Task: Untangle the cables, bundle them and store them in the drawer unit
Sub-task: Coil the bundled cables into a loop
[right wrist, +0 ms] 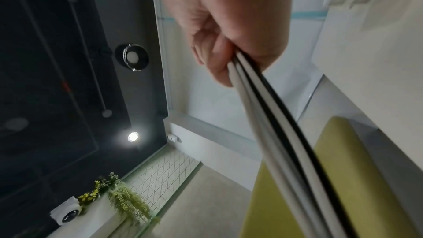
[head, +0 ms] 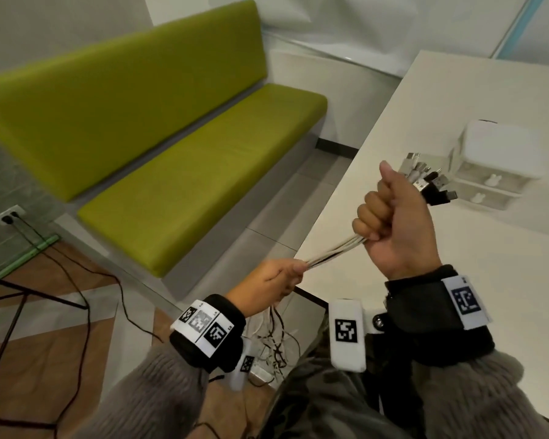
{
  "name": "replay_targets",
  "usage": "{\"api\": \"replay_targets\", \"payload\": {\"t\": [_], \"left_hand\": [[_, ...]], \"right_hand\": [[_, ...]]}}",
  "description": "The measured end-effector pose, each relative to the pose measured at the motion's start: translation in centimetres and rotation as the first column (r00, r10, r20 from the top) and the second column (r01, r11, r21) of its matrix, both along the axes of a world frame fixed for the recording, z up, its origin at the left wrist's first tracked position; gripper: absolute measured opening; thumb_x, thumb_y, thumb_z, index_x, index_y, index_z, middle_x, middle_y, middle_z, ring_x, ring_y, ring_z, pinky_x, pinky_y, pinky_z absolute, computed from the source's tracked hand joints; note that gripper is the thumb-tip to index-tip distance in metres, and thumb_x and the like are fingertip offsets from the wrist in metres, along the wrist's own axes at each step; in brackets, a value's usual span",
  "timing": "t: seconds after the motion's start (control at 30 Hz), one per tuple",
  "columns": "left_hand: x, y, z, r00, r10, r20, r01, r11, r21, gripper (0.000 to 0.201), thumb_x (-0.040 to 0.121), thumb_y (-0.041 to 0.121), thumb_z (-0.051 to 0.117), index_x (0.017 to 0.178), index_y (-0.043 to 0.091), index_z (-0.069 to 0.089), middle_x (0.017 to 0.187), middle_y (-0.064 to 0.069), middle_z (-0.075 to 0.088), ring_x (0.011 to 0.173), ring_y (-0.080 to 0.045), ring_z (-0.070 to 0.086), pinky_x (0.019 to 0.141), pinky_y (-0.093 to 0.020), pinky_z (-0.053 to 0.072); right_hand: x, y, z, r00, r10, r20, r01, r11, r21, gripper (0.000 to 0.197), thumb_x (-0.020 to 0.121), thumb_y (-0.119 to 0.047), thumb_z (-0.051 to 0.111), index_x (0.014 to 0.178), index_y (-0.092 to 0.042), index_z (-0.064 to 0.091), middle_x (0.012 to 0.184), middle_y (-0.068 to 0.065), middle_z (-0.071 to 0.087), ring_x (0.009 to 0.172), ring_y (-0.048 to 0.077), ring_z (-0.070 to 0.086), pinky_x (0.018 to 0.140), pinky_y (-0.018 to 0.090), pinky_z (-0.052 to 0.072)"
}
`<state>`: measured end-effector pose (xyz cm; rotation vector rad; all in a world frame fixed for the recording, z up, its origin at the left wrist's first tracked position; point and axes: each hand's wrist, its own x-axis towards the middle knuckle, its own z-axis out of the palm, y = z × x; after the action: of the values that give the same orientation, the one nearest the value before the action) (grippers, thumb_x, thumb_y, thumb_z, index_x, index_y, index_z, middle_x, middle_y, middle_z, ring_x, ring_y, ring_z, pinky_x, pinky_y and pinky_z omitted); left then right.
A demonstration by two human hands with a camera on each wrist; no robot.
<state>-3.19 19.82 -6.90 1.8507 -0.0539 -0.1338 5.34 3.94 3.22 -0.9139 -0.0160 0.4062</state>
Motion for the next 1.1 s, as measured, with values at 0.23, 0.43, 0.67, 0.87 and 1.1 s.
{"api": "replay_targets", "payload": {"t": [0.23, 0.43, 0.67, 0.87, 1.1], "left_hand": [[0.3, 1.5, -0.7, 0.99, -0.026, -0.142, 0.037, 0.997, 0.075, 0.058, 0.069, 0.08, 0.042, 0.059, 0.023, 0.038, 0.05, 0.013, 0.034, 0.044, -0.003, 0.032, 0.051, -0.017, 0.037], [0.4, 2.0, 0.7, 0.997, 0.067, -0.028, -0.059, 0.975, 0.213, 0.06, 0.072, 0.075, 0.044, 0.057, 0.018, 0.037, 0.051, 0.01, 0.027, 0.045, -0.006, 0.024, 0.047, -0.018, 0.024], [2.9, 0.1, 6.2, 0.951, 0.198, 0.239, -0.236, 0.961, 0.145, 0.066, 0.078, 0.057, 0.057, 0.058, -0.003, 0.038, 0.053, 0.009, 0.02, 0.047, -0.007, 0.017, 0.043, -0.018, 0.017], [4.1, -3.1, 9.3, 0.952, 0.167, 0.257, -0.2, 0.974, 0.105, 0.068, 0.081, 0.053, 0.056, 0.07, -0.013, 0.048, 0.051, 0.007, 0.023, 0.042, -0.004, 0.018, 0.039, -0.014, 0.019], [4.2, -5.1, 10.1, 0.949, 0.185, 0.256, -0.219, 0.97, 0.108, 0.045, 0.088, 0.043, 0.053, 0.063, 0.007, 0.042, 0.054, 0.0, 0.021, 0.042, -0.006, 0.017, 0.039, -0.017, 0.018]], "right_hand": [[0.0, -2.4, -0.6, 0.992, 0.023, 0.127, 0.006, 0.974, -0.226, 0.052, 0.098, -0.032, 0.049, 0.055, -0.022, 0.02, 0.04, -0.008, 0.016, 0.034, 0.007, 0.012, 0.037, 0.017, 0.013], [-0.2, -5.6, -1.5, 0.993, 0.106, 0.055, -0.078, 0.921, -0.381, 0.052, 0.096, -0.037, 0.051, 0.055, -0.024, 0.022, 0.043, -0.008, 0.016, 0.035, 0.007, 0.012, 0.037, 0.017, 0.011], [-2.2, -6.2, -2.6, 0.963, 0.268, 0.03, -0.219, 0.842, -0.493, 0.047, 0.095, -0.036, 0.053, 0.058, -0.024, 0.026, 0.046, -0.007, 0.019, 0.037, 0.008, 0.014, 0.038, 0.017, 0.012], [-3.4, -6.3, -2.3, 0.908, 0.409, 0.088, -0.287, 0.763, -0.579, 0.042, 0.08, -0.046, 0.064, 0.054, -0.026, 0.036, 0.049, -0.007, 0.019, 0.04, 0.009, 0.014, 0.037, 0.018, 0.014], [-4.1, -6.9, -2.3, 0.887, 0.451, 0.101, -0.287, 0.709, -0.644, 0.052, 0.073, -0.033, 0.077, 0.059, -0.026, 0.028, 0.054, -0.003, 0.017, 0.043, 0.012, 0.014, 0.039, 0.021, 0.016]]}}
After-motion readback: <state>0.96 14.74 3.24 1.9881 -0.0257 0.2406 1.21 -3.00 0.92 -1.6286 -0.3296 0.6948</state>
